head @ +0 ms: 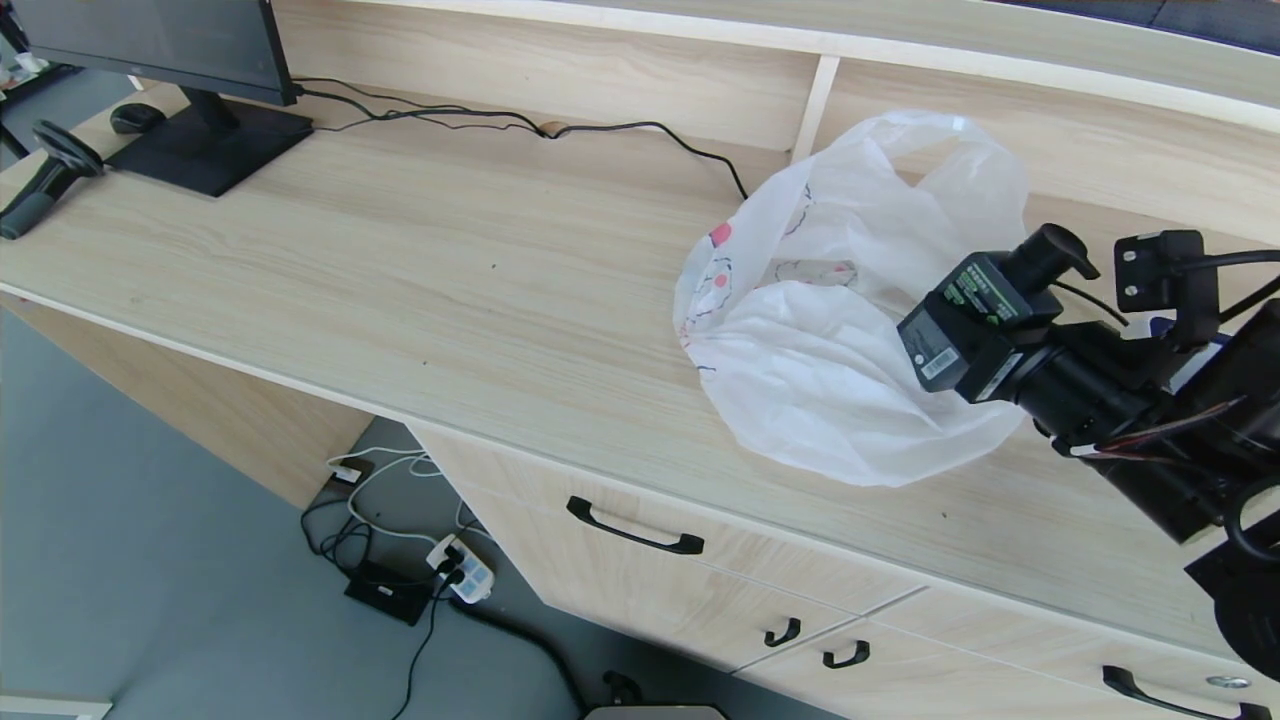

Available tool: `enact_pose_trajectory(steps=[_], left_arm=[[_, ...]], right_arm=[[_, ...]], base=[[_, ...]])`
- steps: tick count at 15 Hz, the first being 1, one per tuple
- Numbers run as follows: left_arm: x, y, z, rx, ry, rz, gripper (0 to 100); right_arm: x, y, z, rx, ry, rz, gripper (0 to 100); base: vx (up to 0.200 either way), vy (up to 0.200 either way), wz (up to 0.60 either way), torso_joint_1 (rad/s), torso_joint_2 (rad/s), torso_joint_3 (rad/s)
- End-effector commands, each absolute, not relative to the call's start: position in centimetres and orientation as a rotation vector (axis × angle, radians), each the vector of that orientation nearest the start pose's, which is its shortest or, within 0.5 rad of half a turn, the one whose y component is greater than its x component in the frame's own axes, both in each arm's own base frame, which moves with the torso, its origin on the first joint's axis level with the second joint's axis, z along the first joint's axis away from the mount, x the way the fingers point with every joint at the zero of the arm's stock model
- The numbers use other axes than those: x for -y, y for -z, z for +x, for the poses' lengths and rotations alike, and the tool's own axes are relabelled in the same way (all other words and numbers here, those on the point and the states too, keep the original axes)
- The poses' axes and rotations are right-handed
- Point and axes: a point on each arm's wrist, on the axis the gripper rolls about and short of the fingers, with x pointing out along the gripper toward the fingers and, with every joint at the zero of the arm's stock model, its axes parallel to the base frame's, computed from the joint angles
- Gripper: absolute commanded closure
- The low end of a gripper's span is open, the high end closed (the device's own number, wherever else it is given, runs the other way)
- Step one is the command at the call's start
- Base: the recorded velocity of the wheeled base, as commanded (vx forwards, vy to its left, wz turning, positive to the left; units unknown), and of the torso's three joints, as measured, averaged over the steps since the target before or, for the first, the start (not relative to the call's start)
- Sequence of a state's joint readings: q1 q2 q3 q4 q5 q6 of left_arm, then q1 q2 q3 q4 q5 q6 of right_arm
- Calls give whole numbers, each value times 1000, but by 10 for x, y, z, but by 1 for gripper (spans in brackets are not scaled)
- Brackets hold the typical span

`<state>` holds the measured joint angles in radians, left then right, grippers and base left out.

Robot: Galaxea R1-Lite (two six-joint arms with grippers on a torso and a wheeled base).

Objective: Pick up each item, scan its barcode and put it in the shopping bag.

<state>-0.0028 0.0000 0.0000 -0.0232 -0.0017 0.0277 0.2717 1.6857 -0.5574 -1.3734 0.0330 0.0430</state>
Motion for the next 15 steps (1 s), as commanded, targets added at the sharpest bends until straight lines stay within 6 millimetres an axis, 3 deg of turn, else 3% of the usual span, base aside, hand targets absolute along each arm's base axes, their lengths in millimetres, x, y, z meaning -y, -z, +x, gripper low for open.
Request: enact_pose_trajectory(steps=[1,3,8,15], left_arm=[[0,-78,-23,22,4,28,0],[0,-78,-23,22,4,29,0],[0,-78,-23,25,4,28,0],[0,-78,-23,25,4,32,0]], right_arm=[[-76,-213,269,303,-308,78,100],[-77,-221,275,328,-316,84,100],[-110,-222,317,342,-413,242,100],[-121,-217,322,278,-380,558,100]], base=[[0,0,0,0,0,0],[0,0,0,0,0,0],[0,0,0,0,0,0],[0,0,0,0,0,0]])
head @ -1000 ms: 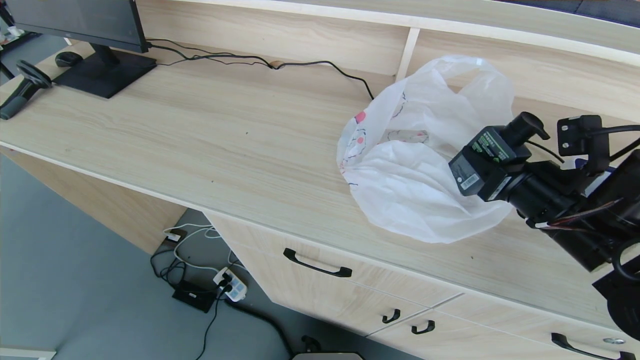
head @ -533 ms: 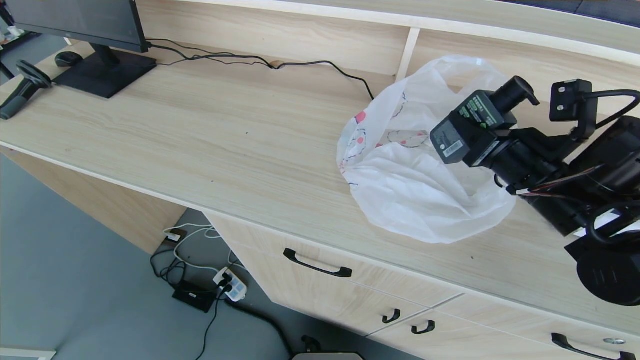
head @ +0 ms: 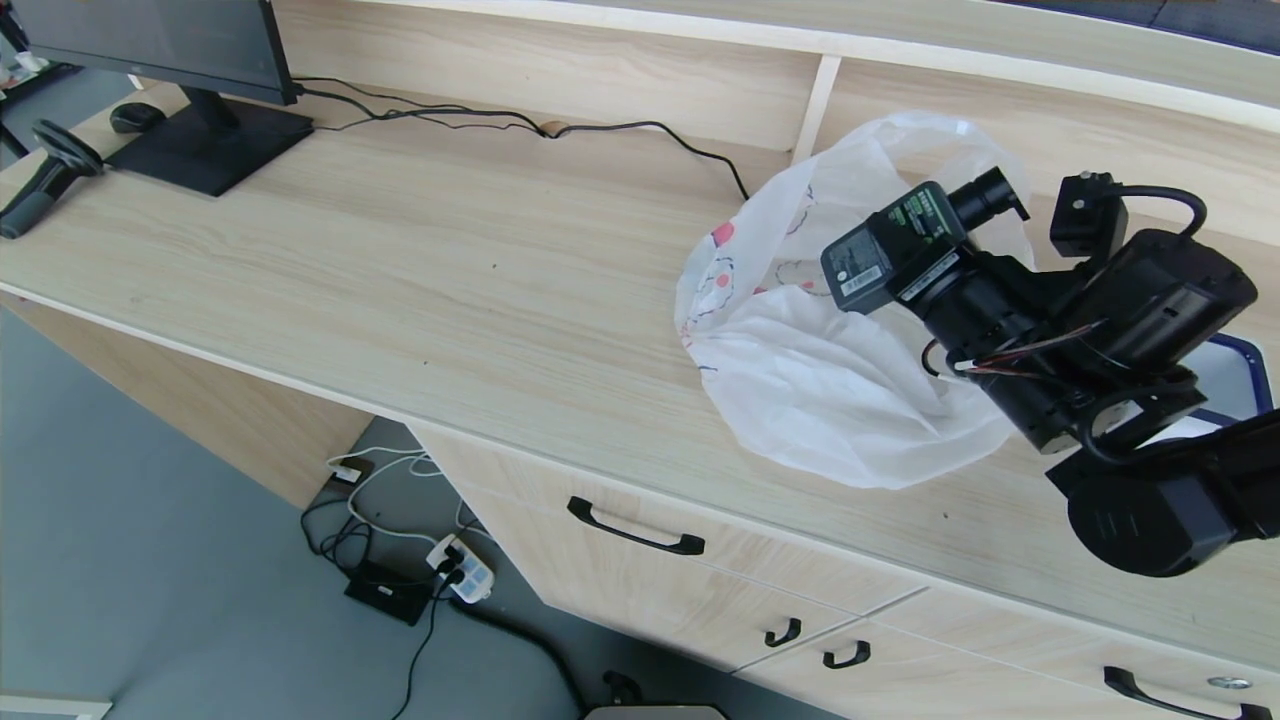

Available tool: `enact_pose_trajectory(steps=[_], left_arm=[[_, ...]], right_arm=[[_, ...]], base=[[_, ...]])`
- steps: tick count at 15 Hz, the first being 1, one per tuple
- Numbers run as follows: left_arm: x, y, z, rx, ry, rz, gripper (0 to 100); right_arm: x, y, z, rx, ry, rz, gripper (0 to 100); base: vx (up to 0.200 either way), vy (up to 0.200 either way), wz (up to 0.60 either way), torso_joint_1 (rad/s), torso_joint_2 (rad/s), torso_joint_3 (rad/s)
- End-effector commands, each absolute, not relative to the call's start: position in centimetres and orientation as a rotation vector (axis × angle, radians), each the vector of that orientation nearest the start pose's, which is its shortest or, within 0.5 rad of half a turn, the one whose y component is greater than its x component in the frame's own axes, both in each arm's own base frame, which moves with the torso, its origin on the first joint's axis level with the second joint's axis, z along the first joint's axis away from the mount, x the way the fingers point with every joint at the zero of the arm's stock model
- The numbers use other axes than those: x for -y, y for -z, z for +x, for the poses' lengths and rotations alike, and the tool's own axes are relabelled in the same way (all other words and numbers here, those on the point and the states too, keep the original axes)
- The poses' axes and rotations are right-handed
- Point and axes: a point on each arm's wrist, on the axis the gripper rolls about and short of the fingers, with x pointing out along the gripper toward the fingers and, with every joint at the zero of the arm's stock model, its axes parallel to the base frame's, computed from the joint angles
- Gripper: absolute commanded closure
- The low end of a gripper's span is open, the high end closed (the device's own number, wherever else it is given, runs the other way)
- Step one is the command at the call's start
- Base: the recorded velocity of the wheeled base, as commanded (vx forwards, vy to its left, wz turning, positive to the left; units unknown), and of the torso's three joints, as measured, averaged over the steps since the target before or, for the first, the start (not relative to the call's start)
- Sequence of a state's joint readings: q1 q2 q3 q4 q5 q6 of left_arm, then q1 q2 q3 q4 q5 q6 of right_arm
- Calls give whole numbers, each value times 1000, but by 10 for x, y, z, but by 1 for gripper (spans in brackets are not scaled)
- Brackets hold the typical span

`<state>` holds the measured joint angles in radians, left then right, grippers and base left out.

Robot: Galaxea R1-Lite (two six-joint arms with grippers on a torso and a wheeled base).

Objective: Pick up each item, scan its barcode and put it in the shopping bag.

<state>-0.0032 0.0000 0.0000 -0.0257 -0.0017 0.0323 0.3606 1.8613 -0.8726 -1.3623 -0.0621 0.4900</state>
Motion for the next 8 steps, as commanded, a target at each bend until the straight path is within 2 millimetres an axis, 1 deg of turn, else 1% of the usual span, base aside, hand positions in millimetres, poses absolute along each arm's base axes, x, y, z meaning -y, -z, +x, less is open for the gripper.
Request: enact_pose_trajectory(steps=[1,3,4,5,8], left_arm=[[0,-78,-23,25,4,31,0],[0,-78,-23,23,4,31,0],[0,-78,-23,25,4,29,0],[0,-78,-23,25,4,29,0],[0,-78,-23,23,4,28,0]], right_arm=[[-122,-216,321,267,-386,578,100],[-124,-218,323,260,-390,598,100],[-123,-217,324,252,-387,597,100],[-124,-215,324,246,-384,598,0],[-123,-211,327,240,-377,595,0]], base=[[0,0,0,0,0,0],[0,0,0,0,0,0],[0,0,0,0,0,0],[0,0,0,0,0,0],[0,0,0,0,0,0]])
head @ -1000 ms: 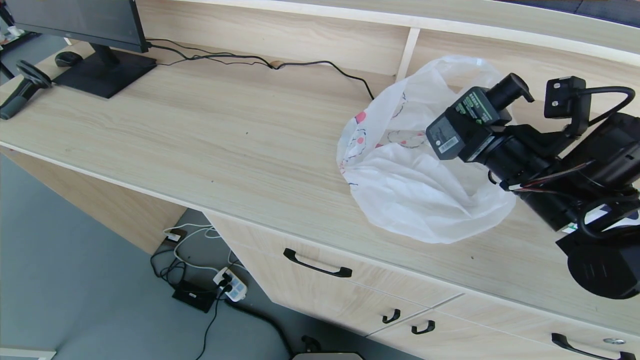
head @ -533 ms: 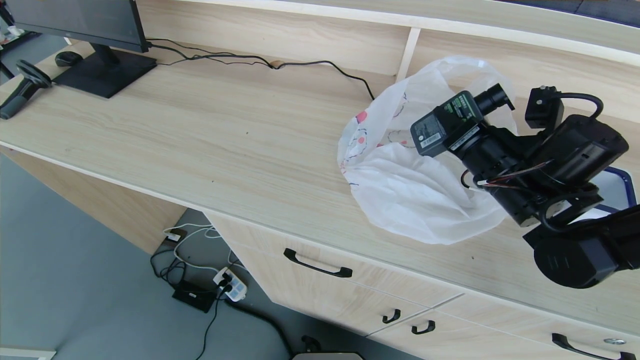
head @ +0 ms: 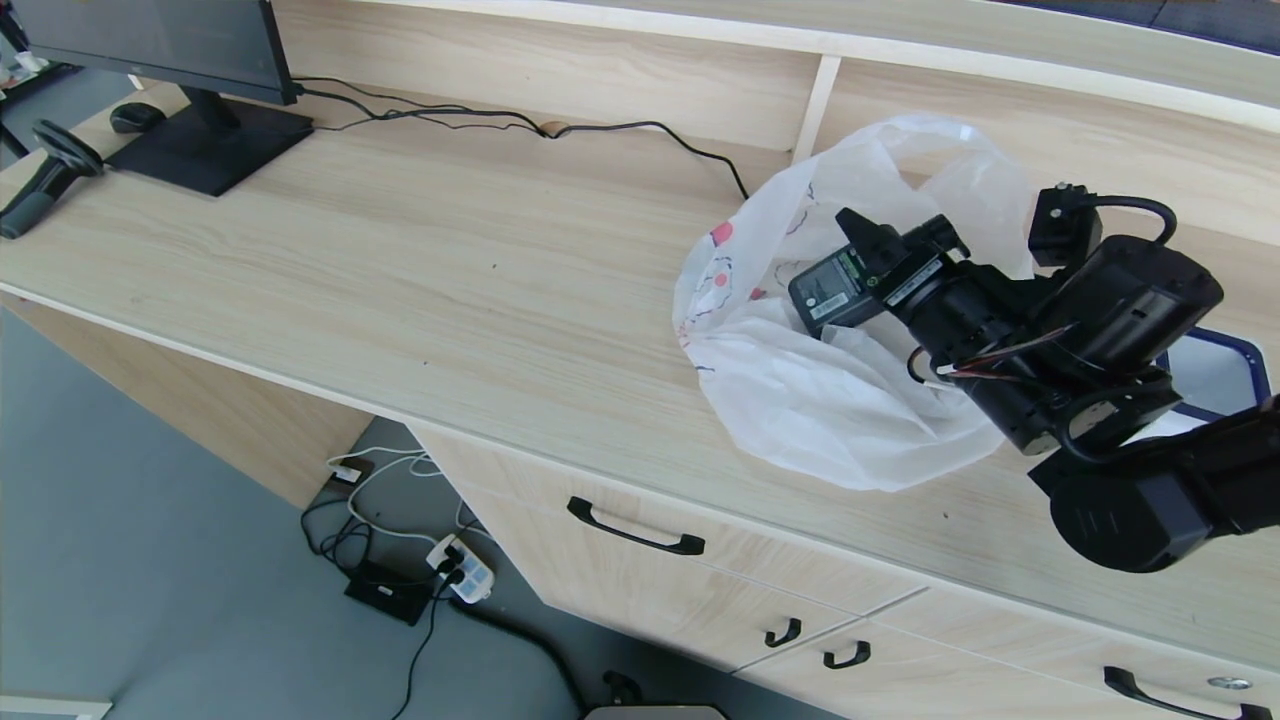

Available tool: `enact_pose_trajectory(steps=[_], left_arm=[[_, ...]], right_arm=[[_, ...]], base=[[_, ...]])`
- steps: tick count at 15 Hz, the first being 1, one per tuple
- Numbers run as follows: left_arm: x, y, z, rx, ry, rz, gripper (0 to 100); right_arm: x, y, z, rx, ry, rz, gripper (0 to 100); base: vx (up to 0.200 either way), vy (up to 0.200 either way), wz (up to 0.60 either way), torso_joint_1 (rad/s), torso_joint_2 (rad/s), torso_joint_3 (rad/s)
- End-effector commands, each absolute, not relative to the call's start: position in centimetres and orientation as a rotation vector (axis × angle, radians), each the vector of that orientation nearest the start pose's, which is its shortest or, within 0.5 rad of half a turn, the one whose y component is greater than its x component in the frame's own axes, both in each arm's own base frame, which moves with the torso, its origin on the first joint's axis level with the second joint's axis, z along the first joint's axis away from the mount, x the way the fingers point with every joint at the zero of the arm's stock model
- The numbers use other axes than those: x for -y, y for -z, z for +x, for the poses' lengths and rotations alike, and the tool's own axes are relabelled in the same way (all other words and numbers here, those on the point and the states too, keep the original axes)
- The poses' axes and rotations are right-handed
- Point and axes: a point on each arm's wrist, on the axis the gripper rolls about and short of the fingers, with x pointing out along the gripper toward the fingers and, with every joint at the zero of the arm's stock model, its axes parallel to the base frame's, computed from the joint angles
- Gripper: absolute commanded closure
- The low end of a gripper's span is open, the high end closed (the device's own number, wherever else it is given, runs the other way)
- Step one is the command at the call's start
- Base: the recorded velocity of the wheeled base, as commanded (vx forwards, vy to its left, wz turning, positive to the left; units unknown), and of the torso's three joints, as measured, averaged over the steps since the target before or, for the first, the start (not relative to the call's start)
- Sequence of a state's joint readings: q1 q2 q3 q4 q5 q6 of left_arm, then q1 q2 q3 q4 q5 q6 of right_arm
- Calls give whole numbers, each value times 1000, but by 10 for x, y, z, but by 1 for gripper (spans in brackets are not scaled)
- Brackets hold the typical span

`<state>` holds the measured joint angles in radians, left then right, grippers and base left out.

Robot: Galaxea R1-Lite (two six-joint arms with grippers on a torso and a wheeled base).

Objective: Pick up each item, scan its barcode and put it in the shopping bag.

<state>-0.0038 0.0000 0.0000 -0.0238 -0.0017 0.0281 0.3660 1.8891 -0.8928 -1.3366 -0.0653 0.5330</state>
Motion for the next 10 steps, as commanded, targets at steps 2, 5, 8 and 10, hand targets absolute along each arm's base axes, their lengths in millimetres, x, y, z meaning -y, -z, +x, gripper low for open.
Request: enact_pose_trajectory(steps=[2,5,8,10], left_arm=[[0,-78,-23,25,4,29,0],[0,-78,-23,22,4,29,0],[0,-78,-23,23,4,29,0],[0,-78,-23,22,4,29,0]], right_arm=[[-123,-210,326,239,-375,595,0],[-115,-214,328,260,-353,574,0],[-89,-224,329,329,-266,416,0],[-88,-234,322,362,-271,386,0]], base=[[0,0,0,0,0,0],[0,0,0,0,0,0],[0,0,0,0,0,0],[0,0,0,0,0,0]])
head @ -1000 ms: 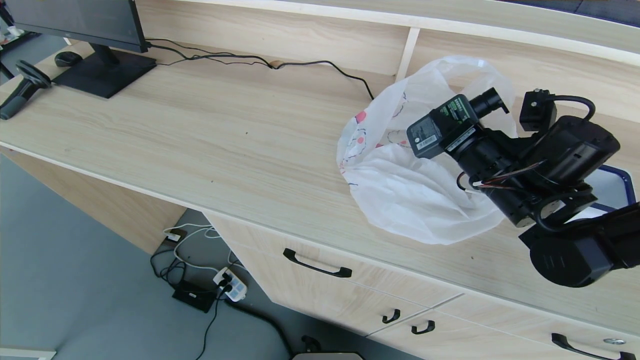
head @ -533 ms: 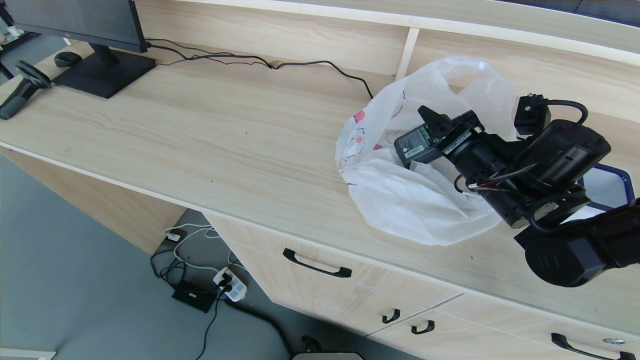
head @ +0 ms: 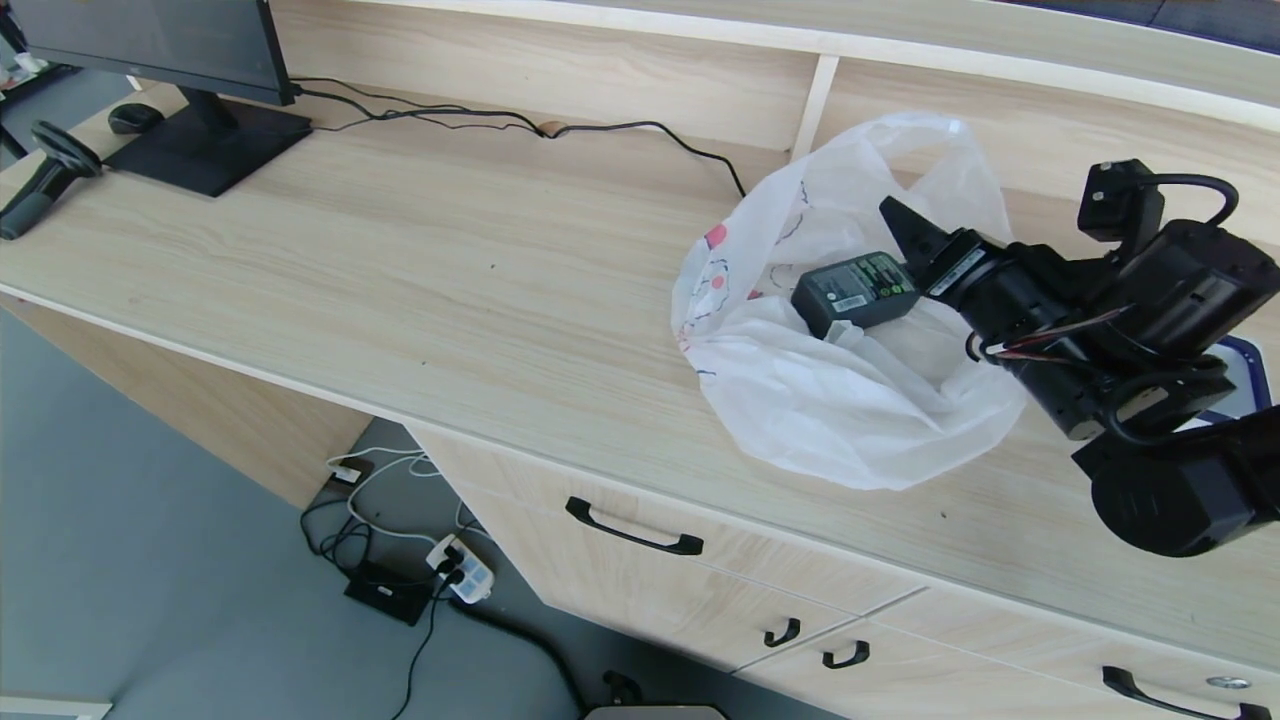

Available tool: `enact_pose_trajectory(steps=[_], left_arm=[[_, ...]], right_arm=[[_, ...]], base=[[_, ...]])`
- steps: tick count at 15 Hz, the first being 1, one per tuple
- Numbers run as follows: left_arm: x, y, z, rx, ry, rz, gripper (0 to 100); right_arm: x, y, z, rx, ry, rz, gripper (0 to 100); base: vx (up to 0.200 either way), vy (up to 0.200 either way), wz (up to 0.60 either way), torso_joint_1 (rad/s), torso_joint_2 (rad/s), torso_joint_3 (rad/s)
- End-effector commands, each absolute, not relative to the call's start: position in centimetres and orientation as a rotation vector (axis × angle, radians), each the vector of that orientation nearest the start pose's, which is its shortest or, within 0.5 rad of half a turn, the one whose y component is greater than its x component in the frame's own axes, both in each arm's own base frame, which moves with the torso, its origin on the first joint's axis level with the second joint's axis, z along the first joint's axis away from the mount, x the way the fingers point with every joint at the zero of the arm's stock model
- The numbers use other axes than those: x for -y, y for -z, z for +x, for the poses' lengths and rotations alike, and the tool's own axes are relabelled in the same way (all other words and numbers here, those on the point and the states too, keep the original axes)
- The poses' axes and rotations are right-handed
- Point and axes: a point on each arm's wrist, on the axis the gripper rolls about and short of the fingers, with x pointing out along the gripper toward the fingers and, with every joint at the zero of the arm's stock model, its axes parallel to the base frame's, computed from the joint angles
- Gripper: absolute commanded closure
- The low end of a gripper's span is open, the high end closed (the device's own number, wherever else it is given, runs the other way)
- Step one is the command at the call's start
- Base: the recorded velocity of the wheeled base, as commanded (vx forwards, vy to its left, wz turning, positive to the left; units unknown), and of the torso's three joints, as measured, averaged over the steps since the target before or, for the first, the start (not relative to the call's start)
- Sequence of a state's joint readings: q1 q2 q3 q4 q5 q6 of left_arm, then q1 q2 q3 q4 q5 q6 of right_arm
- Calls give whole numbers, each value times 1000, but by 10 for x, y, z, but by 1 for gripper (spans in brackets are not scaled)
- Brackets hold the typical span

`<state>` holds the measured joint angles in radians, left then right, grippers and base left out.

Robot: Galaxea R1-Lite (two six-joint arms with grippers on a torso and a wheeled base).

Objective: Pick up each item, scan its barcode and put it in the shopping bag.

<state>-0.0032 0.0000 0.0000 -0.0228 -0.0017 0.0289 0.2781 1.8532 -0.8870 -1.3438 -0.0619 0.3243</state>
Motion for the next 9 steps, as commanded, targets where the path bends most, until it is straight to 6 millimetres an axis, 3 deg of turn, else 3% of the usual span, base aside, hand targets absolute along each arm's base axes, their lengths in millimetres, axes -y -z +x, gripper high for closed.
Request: enact_pose_trajectory(steps=[1,4,8,9], left_arm=[[0,-78,-23,23,4,29,0],[0,-78,-23,23,4,29,0],[0,-78,-23,23,4,29,0],[0,-78,-23,22,4,29,0]], right_arm=[[-87,-236,319,369,-263,370,0],[-83,-246,295,394,-263,336,0],[-75,-248,224,402,-335,168,0],[-73,-245,216,401,-348,122,0]], base=[[0,0,0,0,0,0],[0,0,0,0,0,0],[0,0,0,0,0,0],[0,0,0,0,0,0]])
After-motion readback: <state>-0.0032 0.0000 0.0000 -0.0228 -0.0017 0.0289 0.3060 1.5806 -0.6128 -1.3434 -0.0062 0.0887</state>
